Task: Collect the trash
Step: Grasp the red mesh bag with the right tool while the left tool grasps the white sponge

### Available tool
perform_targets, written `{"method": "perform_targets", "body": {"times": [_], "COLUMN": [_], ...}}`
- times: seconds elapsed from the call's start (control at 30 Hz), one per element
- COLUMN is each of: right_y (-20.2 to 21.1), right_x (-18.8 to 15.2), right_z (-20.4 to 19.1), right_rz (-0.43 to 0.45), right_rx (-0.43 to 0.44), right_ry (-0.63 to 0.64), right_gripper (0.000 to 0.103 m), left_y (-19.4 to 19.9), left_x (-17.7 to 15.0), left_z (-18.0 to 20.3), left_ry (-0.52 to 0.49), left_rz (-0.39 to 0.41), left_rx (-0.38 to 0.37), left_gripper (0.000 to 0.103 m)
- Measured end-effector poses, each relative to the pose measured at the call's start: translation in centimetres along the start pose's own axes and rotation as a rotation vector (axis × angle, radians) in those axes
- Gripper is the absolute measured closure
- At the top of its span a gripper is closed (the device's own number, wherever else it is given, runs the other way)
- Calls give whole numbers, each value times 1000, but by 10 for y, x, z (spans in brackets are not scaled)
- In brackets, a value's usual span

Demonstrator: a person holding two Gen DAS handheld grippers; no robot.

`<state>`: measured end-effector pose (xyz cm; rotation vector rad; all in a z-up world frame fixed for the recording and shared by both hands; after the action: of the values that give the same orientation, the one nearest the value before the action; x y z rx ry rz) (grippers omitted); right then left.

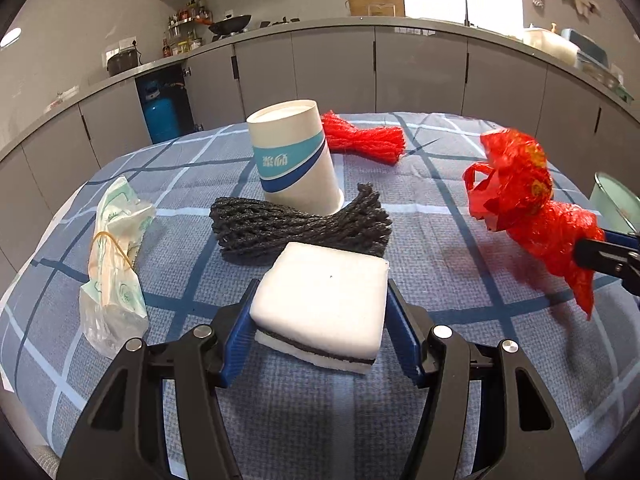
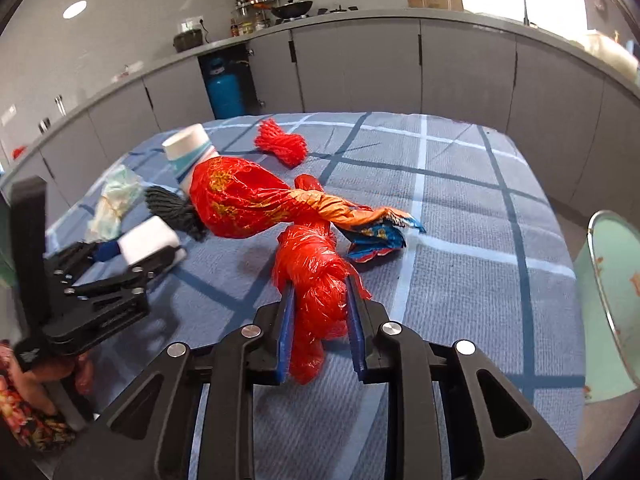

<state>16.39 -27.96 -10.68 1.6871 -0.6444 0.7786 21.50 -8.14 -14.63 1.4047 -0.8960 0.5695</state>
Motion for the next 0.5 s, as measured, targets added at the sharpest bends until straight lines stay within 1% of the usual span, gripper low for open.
{"method": "perform_targets", "body": {"times": [0.07, 0.13, 0.2, 0.27, 0.3, 0.33, 0.43, 0.5], "right_y": [5, 7, 4, -3, -6, -7, -11, -12], "right_x": [5, 17, 25, 25, 22, 18, 8, 6], "right_z": [3, 7, 16, 26, 25, 21, 13, 14], "right_rz": [21, 73, 118, 111, 100, 92, 86, 103], "right_rx": [23, -30, -75, -101, -92, -84, -99, -111], "right_ry": [-40, -39, -72, -112, -109, -91, -20, -15], "right_gripper": [78, 78, 78, 79, 79, 79, 79, 79], "left_y": [1, 1, 3, 5, 5, 5, 4, 3], "left_x": [0, 1, 0, 1, 1, 0, 0, 3], "left_z": [1, 2, 4, 5, 6, 7, 8, 9], "left_ry": [6, 19, 11, 4, 1, -1, 11, 31], "left_rz": [3, 5, 15, 25, 28, 29, 20, 15], "left_rx": [0, -8, -3, -3, -5, -5, -22, -41], "left_gripper": [43, 43, 43, 43, 43, 43, 43, 43]}}
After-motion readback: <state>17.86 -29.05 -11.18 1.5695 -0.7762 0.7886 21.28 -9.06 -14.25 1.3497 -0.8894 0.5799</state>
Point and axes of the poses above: each gripper's, at about its wrist camera, not at the fingertips, and y roughly against the way its jaws point, z to its right, x to its top, the point moved 4 cm from there along -y, roughly the way its jaws point, and after that the axes turned 4 degrees about z, right-handed, at the moved point
